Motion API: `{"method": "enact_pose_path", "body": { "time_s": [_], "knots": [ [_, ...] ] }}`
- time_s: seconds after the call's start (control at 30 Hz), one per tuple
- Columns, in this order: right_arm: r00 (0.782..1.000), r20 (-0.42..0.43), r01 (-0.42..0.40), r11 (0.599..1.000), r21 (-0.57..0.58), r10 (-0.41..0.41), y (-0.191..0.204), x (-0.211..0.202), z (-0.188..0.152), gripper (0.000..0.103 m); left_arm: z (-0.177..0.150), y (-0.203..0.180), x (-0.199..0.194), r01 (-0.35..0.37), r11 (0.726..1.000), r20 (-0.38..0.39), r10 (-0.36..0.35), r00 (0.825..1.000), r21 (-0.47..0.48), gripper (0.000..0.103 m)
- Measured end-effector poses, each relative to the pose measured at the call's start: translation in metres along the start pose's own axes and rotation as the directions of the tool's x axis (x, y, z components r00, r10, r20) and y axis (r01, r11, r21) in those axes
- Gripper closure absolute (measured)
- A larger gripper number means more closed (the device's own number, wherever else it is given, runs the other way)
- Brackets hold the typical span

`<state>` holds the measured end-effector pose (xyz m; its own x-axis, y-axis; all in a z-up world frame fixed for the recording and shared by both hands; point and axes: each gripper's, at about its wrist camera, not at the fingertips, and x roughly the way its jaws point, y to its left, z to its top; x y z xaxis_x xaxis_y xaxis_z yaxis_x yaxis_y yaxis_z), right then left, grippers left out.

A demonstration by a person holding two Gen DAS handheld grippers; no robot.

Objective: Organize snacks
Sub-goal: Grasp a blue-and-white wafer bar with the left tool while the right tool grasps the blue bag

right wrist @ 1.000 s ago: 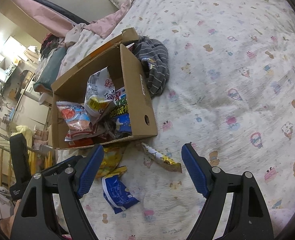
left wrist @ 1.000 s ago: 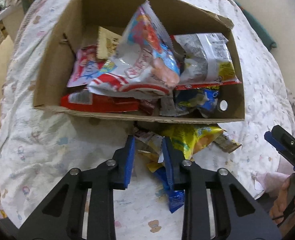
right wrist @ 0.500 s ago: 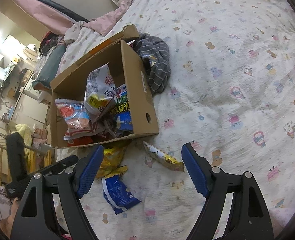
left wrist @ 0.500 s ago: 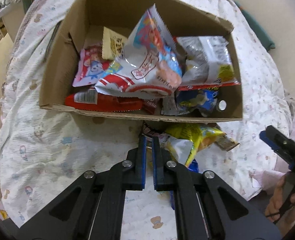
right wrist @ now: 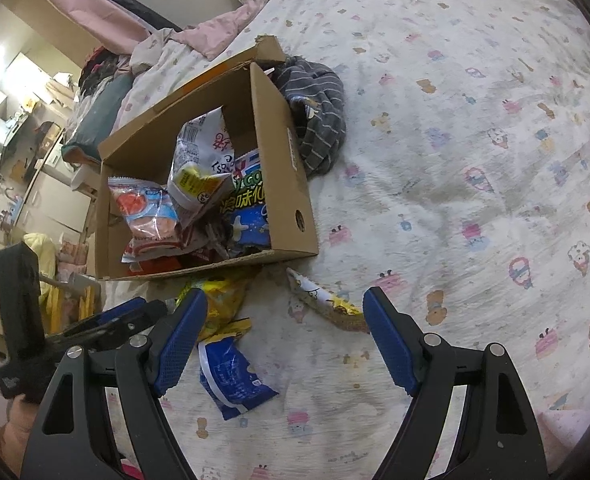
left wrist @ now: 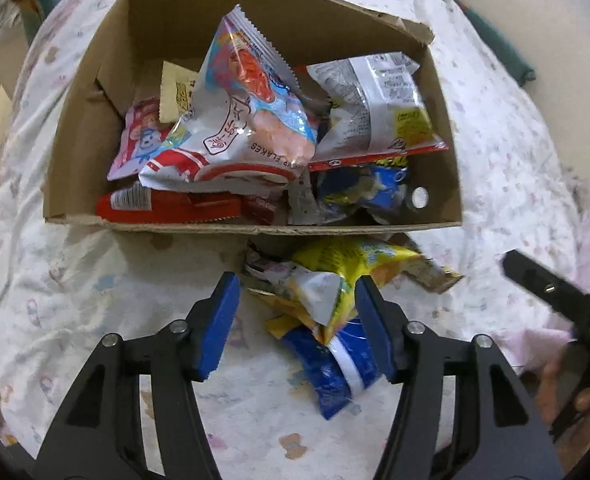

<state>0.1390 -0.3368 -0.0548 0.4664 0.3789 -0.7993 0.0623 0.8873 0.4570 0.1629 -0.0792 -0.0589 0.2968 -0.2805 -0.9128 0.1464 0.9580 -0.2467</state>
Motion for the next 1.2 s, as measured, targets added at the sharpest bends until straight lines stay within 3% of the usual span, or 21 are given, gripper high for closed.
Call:
{"method": "enact_pose_path", "body": {
  "time_s": [0.17, 0.27, 0.57, 0.83, 0.93, 1.03, 1.2],
  "knots": [
    [1.000, 0.008, -0.022, 1.000, 0.005, 0.022, 0.000, -0.003, 0.003, 0.020, 0.003, 0.008, 0.009, -0.058, 0.998, -0.011, 0.058, 0.998, -0.005, 0.049],
    [0.999, 0.008, -0.038, 0.999, 0.003, 0.038, 0.003, -0.004, 0.005, 0.020, 0.003, 0.010, 0.011, -0.081, 0.997, -0.015, 0.081, 0.997, 0.005, 0.068],
    [0.999, -0.013, -0.039, 0.999, -0.023, 0.038, 0.011, 0.004, 0.005, 0.020, 0.012, 0.001, 0.034, -0.120, 0.991, -0.036, 0.122, 0.992, 0.060, 0.083],
    [0.999, -0.010, -0.031, 0.999, -0.018, 0.031, 0.010, 0.003, 0.003, 0.020, 0.002, 0.023, 0.048, -0.165, 0.986, -0.140, 0.159, 0.977, -0.033, 0.082],
    [1.000, -0.015, -0.022, 0.999, -0.027, 0.022, 0.011, 0.005, 0.002, 0.020, -0.005, 0.030, 0.060, -0.137, 0.988, -0.200, 0.122, 0.972, -0.066, 0.082],
    [0.999, -0.031, -0.018, 0.999, -0.027, 0.017, 0.011, 0.009, 0.001, 0.020, -0.011, 0.023, 0.077, -0.138, 0.990, -0.254, 0.127, 0.959, -0.026, 0.082],
    [0.991, -0.130, -0.050, 0.998, -0.043, 0.044, 0.016, 0.022, -0.011, 0.020, -0.017, 0.017, 0.076, -0.155, 0.988, -0.243, 0.154, 0.958, 0.015, 0.090]
  ]
}}
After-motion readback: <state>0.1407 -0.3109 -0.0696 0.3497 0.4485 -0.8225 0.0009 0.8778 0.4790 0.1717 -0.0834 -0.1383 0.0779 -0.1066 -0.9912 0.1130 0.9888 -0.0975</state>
